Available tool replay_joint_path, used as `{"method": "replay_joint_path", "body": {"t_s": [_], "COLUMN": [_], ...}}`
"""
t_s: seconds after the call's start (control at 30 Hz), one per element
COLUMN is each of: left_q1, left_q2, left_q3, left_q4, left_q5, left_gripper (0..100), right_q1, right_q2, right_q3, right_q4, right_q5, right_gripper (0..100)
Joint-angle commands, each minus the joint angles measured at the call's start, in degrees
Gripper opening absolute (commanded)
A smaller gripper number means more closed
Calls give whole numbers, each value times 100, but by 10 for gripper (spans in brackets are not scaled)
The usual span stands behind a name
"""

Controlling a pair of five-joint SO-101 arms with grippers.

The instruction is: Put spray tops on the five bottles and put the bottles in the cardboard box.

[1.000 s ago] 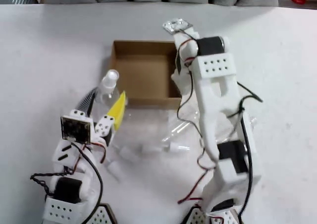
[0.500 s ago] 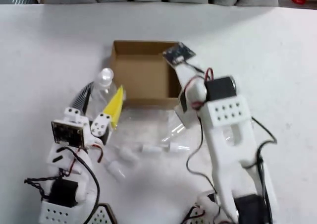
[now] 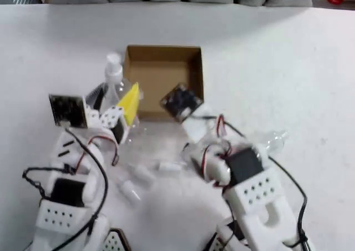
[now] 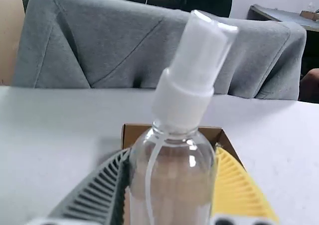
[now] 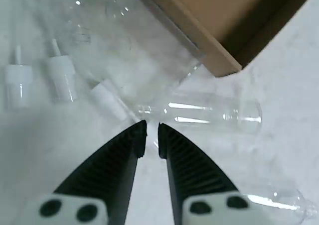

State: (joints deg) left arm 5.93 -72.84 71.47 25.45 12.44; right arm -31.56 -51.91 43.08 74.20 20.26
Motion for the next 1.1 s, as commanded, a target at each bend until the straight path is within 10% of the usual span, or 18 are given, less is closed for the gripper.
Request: {"method": "replay_joint_path", "body": {"t_s": [0.0,0.47,1.07], "left_q1": [-48,-4,-4], "left_q2": [268,259,251], "left_q3": [-440,-141,-123], "left_q4": [-44,-220,-79], "left_q5": [484,642,211], "left_gripper": [21,21,20], "right_q1": [-435,-2185,-1710], "right_q2": [-453,-1578,321], "right_q3": [369,2470,2998], "right_q4": [-725,-3644,-7345], "right_q5": [-53,-264,-879], "right_gripper": [17,17,17]}}
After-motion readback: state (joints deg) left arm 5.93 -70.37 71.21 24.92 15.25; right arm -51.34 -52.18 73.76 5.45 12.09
